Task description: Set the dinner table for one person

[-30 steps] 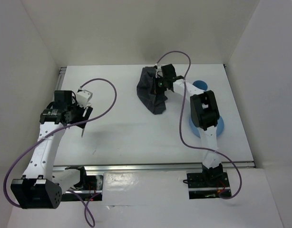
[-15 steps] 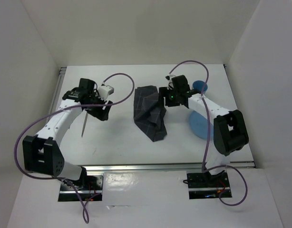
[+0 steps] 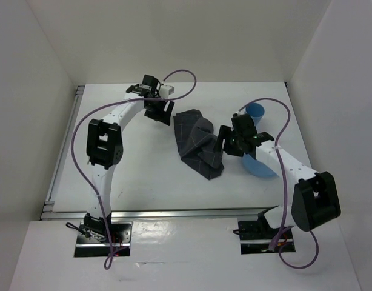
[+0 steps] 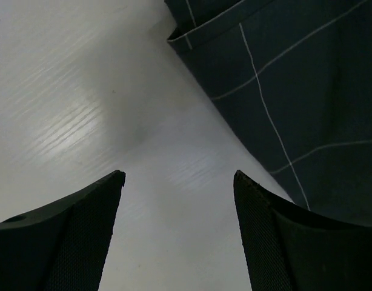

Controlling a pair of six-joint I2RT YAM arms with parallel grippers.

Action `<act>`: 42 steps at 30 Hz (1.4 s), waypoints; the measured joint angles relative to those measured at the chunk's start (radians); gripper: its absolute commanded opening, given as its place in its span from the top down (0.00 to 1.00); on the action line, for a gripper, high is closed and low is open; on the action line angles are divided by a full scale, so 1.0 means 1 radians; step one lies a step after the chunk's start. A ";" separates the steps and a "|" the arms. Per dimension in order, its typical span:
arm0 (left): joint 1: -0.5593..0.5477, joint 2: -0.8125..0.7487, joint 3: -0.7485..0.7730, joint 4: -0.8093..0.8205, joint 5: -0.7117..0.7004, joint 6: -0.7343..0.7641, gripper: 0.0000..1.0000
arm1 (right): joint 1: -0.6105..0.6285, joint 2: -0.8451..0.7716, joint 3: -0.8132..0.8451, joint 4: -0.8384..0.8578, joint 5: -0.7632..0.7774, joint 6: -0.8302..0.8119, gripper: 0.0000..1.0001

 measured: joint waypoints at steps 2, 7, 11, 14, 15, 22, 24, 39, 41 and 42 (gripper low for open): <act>-0.014 0.069 0.058 -0.008 0.003 -0.013 0.18 | 0.008 -0.041 -0.038 -0.012 0.000 0.031 0.27; -0.064 0.209 0.187 -0.031 0.002 -0.032 0.20 | 0.013 -0.069 -0.090 -0.045 -0.001 0.111 0.27; -0.096 0.236 0.198 -0.035 0.002 -0.039 0.46 | 0.015 -0.054 -0.113 -0.073 -0.003 0.167 0.27; -0.105 0.236 0.183 -0.026 0.006 -0.040 0.97 | 0.015 -0.051 -0.150 -0.070 -0.014 0.194 0.27; -0.105 0.236 0.173 -0.024 0.006 -0.029 1.00 | 0.015 -0.046 -0.170 -0.064 -0.023 0.200 0.27; -0.103 0.186 0.083 0.015 0.000 -0.032 1.00 | 0.015 0.078 -0.232 0.042 -0.105 0.216 0.47; -0.103 0.148 0.024 0.014 -0.008 -0.030 1.00 | 0.019 0.097 -0.233 0.087 -0.127 0.216 0.60; 0.020 -0.232 -0.066 -0.390 -0.082 0.054 1.00 | 0.020 -0.050 0.053 -0.055 -0.325 0.128 1.00; 0.109 -0.320 -0.048 -0.452 -0.081 0.071 1.00 | 0.019 -0.090 0.155 -0.108 -0.371 0.092 1.00; 0.145 -0.359 -0.042 -0.473 -0.070 0.072 1.00 | 0.020 -0.106 0.187 -0.126 -0.401 0.074 1.00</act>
